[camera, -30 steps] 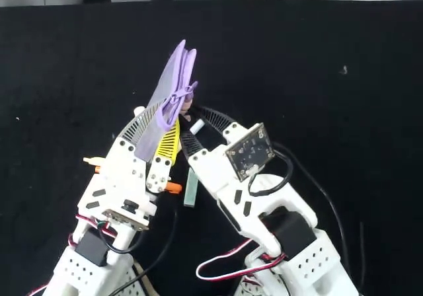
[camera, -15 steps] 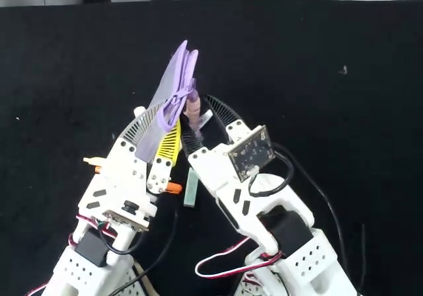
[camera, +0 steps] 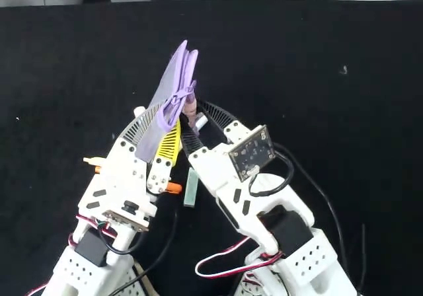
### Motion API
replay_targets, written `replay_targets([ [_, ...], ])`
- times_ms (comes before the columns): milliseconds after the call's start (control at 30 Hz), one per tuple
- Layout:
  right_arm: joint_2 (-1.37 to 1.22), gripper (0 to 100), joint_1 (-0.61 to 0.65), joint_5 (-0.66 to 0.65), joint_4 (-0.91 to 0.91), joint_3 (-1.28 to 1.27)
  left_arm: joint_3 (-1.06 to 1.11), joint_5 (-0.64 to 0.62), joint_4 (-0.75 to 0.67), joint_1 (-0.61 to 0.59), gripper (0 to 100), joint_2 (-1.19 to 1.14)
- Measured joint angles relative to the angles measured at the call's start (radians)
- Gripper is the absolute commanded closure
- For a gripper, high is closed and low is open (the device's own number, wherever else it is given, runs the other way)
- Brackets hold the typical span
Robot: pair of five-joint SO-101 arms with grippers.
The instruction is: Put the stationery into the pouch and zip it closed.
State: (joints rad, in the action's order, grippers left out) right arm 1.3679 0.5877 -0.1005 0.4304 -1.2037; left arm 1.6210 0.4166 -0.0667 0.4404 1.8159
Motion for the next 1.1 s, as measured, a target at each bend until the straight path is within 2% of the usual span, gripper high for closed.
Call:
replay_targets([
  [500, 0.008, 84.1, -0.002, 0.000, -0.018, -0.009, 0.000, 0.000, 0.000, 0.040, 97, 0.002],
  [800, -0.035, 98.8, -0.003, 0.000, -0.023, -0.009, 0.000, 0.002, 0.000, 0.040, 97, 0.002],
  [933, -0.035, 98.8, -0.015, 0.000, -0.023, -0.009, 0.000, 0.002, 0.000, 0.040, 97, 0.002],
  [1100, -0.049, 98.8, -0.094, 0.000, -0.023, -0.009, 0.000, -0.002, 0.000, 0.061, 97, -0.002],
])
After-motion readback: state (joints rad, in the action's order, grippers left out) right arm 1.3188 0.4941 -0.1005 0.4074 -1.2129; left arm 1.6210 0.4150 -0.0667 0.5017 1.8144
